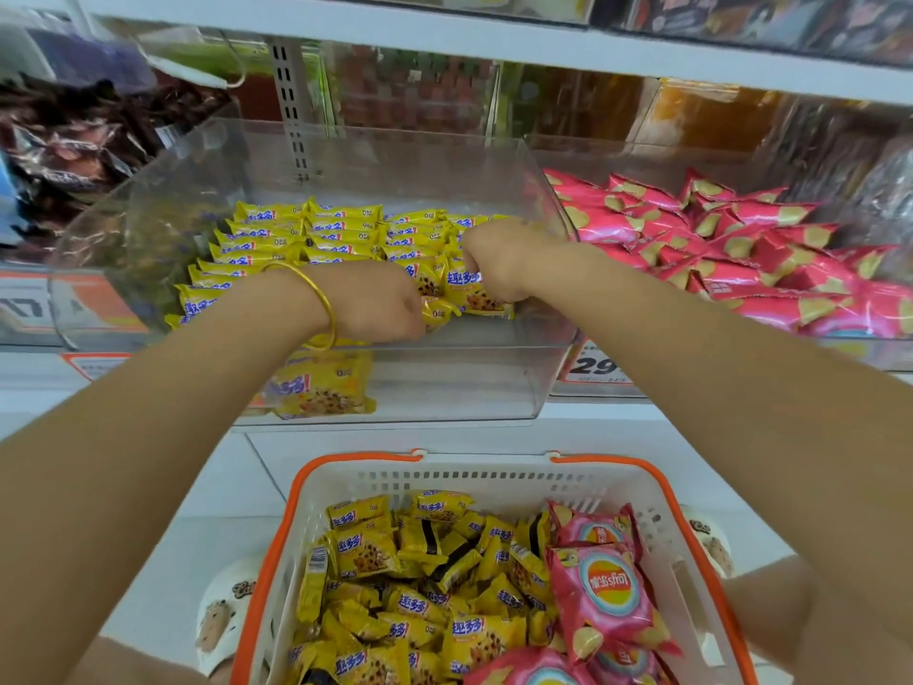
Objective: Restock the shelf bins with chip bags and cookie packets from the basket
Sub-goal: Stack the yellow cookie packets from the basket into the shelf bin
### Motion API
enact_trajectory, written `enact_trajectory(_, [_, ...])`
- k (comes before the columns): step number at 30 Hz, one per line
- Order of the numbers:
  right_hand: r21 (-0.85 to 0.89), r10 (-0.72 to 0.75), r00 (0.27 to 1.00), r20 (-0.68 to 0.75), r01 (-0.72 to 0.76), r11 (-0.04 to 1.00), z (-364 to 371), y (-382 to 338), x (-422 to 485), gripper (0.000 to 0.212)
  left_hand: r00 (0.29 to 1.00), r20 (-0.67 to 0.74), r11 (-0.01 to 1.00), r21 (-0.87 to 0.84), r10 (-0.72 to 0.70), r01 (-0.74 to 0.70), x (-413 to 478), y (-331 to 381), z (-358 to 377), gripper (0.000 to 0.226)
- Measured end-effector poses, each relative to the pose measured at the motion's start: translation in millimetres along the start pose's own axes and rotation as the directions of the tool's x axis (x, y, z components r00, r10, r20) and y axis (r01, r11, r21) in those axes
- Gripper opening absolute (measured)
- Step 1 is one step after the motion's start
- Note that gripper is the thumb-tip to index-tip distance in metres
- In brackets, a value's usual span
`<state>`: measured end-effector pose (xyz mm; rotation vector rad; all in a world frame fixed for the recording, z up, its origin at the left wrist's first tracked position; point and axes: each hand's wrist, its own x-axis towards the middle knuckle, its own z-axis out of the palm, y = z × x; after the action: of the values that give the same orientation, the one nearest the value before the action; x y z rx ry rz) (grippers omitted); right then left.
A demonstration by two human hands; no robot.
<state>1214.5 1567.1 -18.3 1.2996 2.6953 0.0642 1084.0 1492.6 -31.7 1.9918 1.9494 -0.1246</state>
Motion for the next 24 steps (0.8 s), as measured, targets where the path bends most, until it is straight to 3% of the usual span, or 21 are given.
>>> enact_trajectory(3, [-0.007, 0.035, 0.999, 0.006, -0.035, 0.999, -2.4, -0.2, 2.4, 0.012, 1.0, -0.01, 0.999, 0.042, 0.008, -0.008, 8.5, -6.1, 0.3, 0.033])
enact_trajectory(5, [0.007, 0.049, 0.999, 0.0, -0.049, 0.999, -1.3, -1.5, 4.8, 0.024, 0.998, -0.054, 0.999, 0.05, 0.02, -0.018, 10.9, -10.6, 2.3, 0.033])
enact_trajectory(7, [0.029, 0.059, 0.998, -0.004, -0.059, 0.998, 0.9, -1.6, 6.4, 0.035, 0.996, -0.084, 0.995, 0.096, 0.042, -0.034, 13.7, -14.1, 5.8, 0.018])
enact_trajectory(8, [0.029, 0.055, 0.998, -0.008, -0.055, 0.998, 0.9, -1.7, 5.7, 0.038, 0.993, -0.103, 0.99, 0.134, 0.052, -0.038, 15.8, -15.1, 7.5, 0.024])
enact_trajectory(10, [0.006, 0.04, 0.999, -0.001, -0.04, 0.999, 0.3, -2.1, 4.4, 0.037, 0.988, -0.149, 0.985, 0.172, 0.041, -0.015, 17.7, -12.7, 9.3, 0.034])
enact_trajectory(19, [-0.045, 0.008, 0.999, 0.034, -0.007, 0.999, -1.3, -3.4, 4.6, 0.022, 0.972, -0.233, 0.955, 0.291, 0.012, 0.058, 28.6, -9.5, 4.5, 0.025])
enact_trajectory(24, [-0.042, 0.031, 0.998, 0.062, -0.028, 0.999, 0.7, -3.0, 6.0, 0.033, 0.974, -0.224, 0.949, 0.301, -0.029, 0.097, 27.7, -11.2, 3.7, 0.029])
